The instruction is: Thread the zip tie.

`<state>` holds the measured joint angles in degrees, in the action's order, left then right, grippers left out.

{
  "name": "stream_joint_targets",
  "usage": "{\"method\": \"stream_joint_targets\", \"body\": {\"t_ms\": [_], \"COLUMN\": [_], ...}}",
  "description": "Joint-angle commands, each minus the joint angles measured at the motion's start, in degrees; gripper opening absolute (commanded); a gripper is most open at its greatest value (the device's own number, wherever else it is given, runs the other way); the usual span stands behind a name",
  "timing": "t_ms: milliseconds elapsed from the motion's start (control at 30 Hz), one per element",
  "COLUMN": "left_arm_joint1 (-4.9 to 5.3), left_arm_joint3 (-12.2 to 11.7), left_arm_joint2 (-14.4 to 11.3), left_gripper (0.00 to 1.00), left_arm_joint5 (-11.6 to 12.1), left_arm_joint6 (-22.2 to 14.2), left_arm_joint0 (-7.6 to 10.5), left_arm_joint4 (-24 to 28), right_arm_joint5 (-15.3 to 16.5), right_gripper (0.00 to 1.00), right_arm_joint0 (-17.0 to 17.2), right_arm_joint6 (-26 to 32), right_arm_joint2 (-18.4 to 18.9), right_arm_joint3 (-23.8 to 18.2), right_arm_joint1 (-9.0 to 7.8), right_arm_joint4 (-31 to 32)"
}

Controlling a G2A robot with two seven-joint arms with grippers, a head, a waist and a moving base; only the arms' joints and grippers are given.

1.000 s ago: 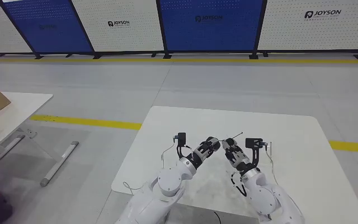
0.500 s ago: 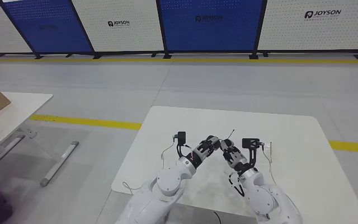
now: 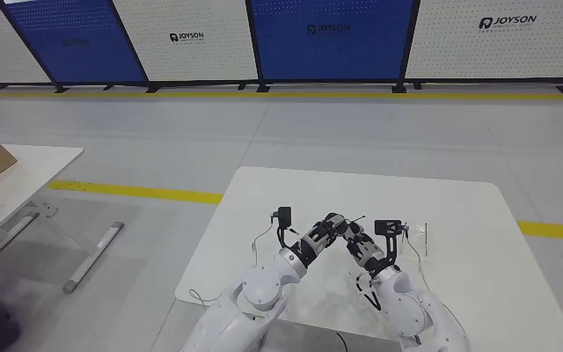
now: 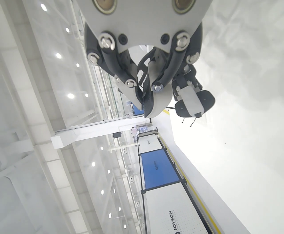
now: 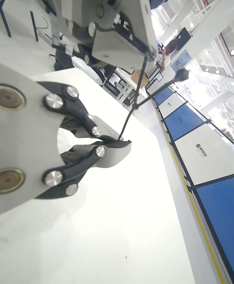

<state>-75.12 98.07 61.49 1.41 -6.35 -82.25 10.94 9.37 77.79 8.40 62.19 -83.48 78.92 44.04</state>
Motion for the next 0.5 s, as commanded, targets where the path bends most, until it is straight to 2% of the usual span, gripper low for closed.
{"method": "stream_joint_targets", "body": {"t_ms": [0,200,467], "left_arm_joint1": [0.02,0.04,0.18], "left_arm_joint3": [0.39,1.3,3.41], "left_arm_joint2": [0.02,-0.15,-0.27], "left_gripper": [0.0,0.0,0.0], "left_arm_joint5": [-0.01,0.15,0.82], "left_arm_joint6": [0.18,0.44,0.37], "left_arm_joint0": [-0.15,-0.48,-1.76], "left_arm_joint4": [-0.04,-0.19,-0.57], "right_arm_joint5": [0.0,0.05,0.15], "right_gripper": [0.0,0.0,0.0], "right_arm_joint0": [-0.11,-0.28,-0.51], "right_arm_joint6": [-0.02,0.0,-0.02], "right_arm_joint2": [-0.04,-0.02,-0.07], "right_arm_joint3": [0.26,0.69,1.27], "right_arm_joint1": [0.01,-0.01,-0.02], "right_arm_joint4": [0.0,0.03,0.2]}}
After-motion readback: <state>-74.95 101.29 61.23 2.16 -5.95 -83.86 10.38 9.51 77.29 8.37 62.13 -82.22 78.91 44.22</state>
